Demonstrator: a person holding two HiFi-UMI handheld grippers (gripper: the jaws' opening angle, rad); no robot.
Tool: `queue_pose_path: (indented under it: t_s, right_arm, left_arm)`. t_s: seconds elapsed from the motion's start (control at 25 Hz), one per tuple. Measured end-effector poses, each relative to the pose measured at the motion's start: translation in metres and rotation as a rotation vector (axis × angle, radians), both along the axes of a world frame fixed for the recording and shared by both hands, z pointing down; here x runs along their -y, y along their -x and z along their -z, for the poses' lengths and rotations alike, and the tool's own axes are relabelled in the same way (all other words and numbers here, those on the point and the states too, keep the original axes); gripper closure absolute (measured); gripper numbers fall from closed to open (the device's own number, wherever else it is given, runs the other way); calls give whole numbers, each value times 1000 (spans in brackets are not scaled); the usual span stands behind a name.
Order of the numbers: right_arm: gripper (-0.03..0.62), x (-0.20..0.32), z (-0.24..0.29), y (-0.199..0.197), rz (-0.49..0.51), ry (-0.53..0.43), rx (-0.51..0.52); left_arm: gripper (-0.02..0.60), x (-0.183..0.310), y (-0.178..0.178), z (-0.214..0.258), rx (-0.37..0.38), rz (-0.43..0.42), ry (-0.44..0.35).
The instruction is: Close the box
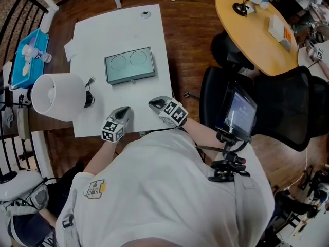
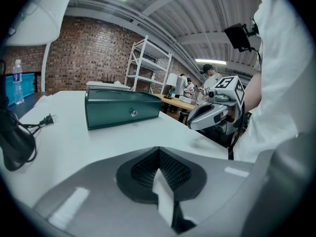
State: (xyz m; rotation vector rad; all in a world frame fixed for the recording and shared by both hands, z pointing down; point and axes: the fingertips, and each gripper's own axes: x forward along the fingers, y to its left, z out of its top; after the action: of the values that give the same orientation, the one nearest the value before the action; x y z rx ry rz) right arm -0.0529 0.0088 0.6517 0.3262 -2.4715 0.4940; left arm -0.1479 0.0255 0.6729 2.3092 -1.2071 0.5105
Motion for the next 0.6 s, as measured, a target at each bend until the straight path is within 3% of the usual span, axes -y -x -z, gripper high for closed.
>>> queue_pose_path:
  t_s: [0.6]
  right_arm:
    - [594, 0, 0, 3, 11, 0, 3]
  left_arm:
    - [581, 1, 1, 0, 5, 9, -4]
